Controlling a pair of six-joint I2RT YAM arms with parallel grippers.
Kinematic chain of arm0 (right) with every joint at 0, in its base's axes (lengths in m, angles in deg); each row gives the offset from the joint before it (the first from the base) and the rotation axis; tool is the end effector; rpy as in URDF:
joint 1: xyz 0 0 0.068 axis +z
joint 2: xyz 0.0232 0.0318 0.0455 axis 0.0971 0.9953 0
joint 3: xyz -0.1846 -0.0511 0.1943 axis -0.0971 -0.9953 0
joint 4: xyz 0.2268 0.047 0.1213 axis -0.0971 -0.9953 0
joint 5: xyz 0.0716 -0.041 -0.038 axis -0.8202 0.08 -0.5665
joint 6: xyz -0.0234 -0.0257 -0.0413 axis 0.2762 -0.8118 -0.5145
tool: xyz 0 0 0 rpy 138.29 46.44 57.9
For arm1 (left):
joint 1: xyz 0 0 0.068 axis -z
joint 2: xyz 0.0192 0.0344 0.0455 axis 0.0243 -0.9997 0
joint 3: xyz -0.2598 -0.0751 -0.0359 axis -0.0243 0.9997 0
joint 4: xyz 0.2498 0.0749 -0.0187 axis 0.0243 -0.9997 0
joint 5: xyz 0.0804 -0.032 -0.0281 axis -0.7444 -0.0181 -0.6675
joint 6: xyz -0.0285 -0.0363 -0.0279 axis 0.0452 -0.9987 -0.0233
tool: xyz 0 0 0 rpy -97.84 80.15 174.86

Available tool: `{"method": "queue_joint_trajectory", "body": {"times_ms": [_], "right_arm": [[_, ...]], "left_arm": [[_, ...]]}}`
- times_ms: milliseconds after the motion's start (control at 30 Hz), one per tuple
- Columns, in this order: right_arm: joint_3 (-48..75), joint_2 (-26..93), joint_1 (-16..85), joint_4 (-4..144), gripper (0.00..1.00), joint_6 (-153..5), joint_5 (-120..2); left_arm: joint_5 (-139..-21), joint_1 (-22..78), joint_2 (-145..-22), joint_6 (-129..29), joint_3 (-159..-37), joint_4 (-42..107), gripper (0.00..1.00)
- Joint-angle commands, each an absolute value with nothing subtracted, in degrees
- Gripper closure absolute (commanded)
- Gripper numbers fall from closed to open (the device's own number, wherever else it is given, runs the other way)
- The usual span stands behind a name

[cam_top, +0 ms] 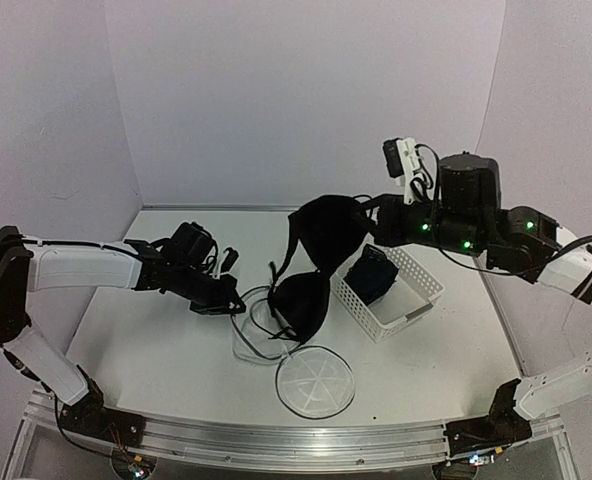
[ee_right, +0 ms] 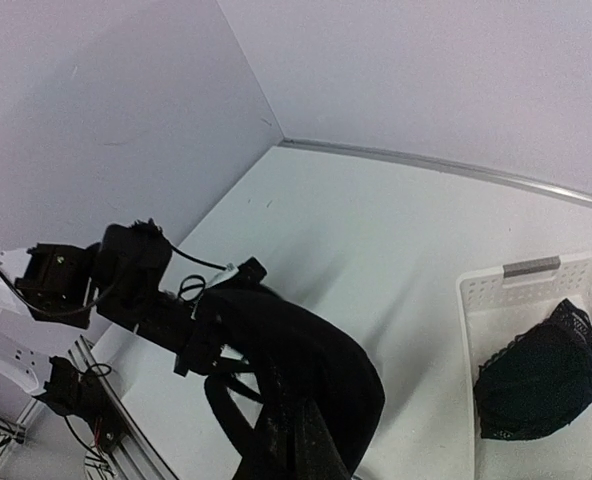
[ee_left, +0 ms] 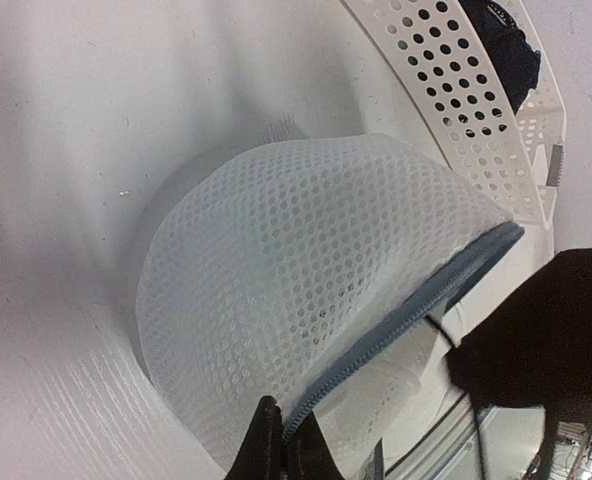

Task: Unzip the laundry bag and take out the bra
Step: Pick up the bra from the laundry bag, then place the bra in the bin.

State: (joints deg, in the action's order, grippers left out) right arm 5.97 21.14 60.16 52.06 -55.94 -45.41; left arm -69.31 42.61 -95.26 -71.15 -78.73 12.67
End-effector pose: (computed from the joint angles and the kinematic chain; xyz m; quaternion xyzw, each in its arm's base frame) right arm 0.1607 0.2197 0.3834 -0.1775 0.7919 0.3407 0.4747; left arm 0.2260 -0.2132 0.2028 0.1218 0.9262 -0.3174 0.1631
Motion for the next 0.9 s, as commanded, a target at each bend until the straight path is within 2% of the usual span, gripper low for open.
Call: {"method": "queue_joint_trajectory", "body": {"times_ms": [0, 467, 867], "right_arm": [[11.28, 17.69, 60.35, 56.86, 1.0, -57.45, -40.58], [21.91, 17.51, 60.35, 55.53, 1.0, -63.04, -24.3], [29.56, 18.43, 60.4, 59.45, 1.0, -70.13, -17.81]], "left_arm": [[-68.21, 42.75, -96.19, -69.84, -81.49, 14.66, 1.0], [-68.52, 42.79, -96.5, -69.82, -79.92, 15.26, 1.0], [-68.74, 42.79, -96.5, -69.73, -79.0, 15.84, 1.0]]}}
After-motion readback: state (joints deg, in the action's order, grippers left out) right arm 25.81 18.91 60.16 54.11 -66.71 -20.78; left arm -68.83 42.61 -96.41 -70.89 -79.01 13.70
